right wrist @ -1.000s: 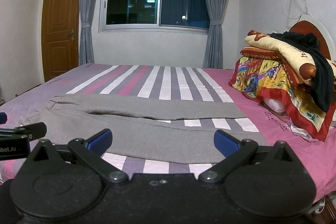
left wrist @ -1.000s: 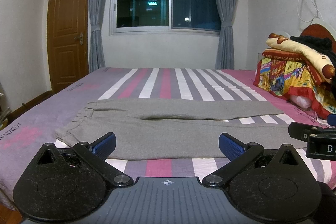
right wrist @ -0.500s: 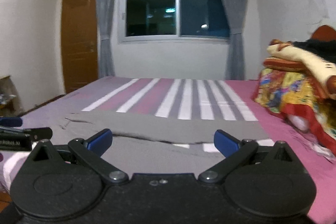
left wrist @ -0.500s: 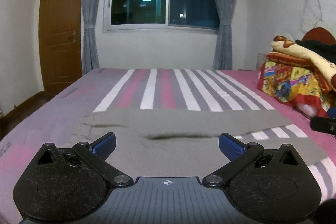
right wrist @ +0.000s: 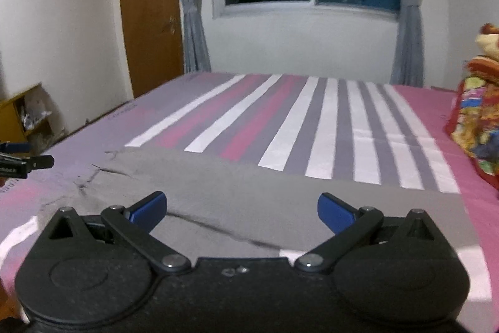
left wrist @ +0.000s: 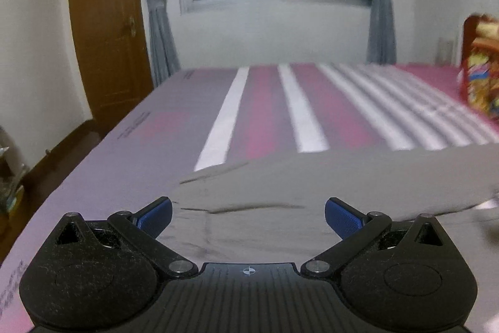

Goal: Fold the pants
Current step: 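Grasp the sweatpants waistband corners with the left and right grippers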

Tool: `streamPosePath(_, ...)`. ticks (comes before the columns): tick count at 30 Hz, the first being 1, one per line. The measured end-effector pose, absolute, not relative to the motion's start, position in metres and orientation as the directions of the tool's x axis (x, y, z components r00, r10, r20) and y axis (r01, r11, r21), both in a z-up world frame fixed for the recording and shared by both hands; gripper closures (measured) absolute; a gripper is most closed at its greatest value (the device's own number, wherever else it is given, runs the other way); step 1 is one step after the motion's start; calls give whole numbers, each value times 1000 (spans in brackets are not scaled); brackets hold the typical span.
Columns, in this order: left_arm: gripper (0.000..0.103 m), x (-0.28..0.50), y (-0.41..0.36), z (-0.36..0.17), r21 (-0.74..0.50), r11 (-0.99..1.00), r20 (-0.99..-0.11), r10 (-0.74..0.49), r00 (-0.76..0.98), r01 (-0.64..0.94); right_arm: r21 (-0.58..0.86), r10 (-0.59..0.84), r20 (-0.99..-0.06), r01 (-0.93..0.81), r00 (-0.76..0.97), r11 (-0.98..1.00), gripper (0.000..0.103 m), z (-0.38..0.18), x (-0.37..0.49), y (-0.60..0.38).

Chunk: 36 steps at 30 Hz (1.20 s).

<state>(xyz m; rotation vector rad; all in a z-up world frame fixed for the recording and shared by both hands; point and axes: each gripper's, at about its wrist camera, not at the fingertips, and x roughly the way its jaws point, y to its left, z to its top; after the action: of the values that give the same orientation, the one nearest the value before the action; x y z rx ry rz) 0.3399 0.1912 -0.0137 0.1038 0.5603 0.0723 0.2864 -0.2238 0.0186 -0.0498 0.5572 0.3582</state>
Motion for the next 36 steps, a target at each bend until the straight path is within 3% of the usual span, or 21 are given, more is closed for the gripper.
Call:
streamPosePath(5,0,436,241,-59,74,997,-647,26,762,28,39,382,-581,-445,719,895,2,-15,383,-202)
streamPosePath(8,1,488,259,-79,124,991,-672,49,739,47,50,435,-607,-514,665,856,14,-35,438,-182)
streamPosePath(10,16,512,266,-90,113,991,-705,31,708,69,58,456,-627,-546,632,835,15,-49,468,-172)
streamPosePath(11,40,527,271,-97,121,990,-726,37,686,74,54,462,-638,-562,616,825,16,-57,483,-166)
streamPosePath(12,48,537,273,-104,111,990,-746,27,665,84,54,468,-651,-578,598,814,20,-65,496,-162)
streamPosePath(16,46,561,291,-119,62,988,-772,-41,635,140,74,485,-711,-632,509,772,24,-93,529,-152)
streamPosePath(18,30,572,300,-123,71,985,-772,-46,634,158,92,495,-747,-668,444,738,24,-106,535,-149)
streamPosePath(20,29,575,310,-127,39,984,-783,-79,617,175,78,488,-769,-697,413,713,23,-113,531,-146)
streamPosePath(23,17,582,318,-135,7,987,-789,-94,608,162,97,514,-765,-719,389,688,22,-114,524,-150)
streamPosePath(28,20,597,324,-151,-55,986,-786,-140,602,158,78,499,-791,-752,353,654,24,-116,519,-145)
streamPosePath(29,29,596,326,-152,-69,984,-782,-154,604,162,78,493,-800,-755,342,651,24,-118,527,-144)
streamPosePath(30,49,596,326,-152,-82,983,-775,-168,609,167,81,489,-807,-758,332,647,25,-117,531,-142)
streamPosePath(31,54,596,325,-150,-103,980,-767,-185,614,167,83,488,-810,-761,325,644,28,-118,532,-142)
streamPosePath(33,74,595,317,-150,-92,979,-764,-186,618,180,98,488,-815,-755,313,648,38,-116,536,-144)
streamPosePath(36,82,588,303,-150,-53,982,-752,-159,640,182,125,492,-814,-732,311,670,80,-113,545,-150)
